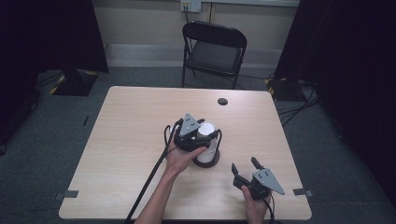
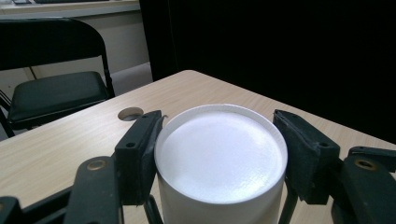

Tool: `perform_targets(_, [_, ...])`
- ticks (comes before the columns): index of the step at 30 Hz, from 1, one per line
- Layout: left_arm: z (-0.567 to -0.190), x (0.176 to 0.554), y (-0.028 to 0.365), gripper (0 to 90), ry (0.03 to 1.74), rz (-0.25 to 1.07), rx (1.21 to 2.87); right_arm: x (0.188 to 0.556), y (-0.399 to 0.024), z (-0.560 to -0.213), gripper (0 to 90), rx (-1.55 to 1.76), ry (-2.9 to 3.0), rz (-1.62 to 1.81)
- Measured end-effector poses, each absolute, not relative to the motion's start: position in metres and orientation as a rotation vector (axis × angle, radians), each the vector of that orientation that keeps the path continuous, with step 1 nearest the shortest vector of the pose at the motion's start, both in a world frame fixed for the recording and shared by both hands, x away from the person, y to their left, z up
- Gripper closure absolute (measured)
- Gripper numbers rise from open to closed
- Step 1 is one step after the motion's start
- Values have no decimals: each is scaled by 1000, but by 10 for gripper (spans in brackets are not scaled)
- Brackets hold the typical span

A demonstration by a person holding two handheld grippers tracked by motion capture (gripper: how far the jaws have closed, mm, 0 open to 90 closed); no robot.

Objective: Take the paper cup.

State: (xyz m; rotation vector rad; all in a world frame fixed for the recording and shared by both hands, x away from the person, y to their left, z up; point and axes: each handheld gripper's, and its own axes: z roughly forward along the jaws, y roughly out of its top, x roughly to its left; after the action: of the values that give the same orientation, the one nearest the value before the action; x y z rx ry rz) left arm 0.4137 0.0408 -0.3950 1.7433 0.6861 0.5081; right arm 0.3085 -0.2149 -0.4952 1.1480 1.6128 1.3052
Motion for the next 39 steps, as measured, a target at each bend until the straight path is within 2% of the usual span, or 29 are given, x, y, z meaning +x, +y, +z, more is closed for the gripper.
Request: perform_targets(39, [-363, 397, 54, 355, 633, 544, 1615, 309, -215, -495, 200, 1148, 1617, 1304])
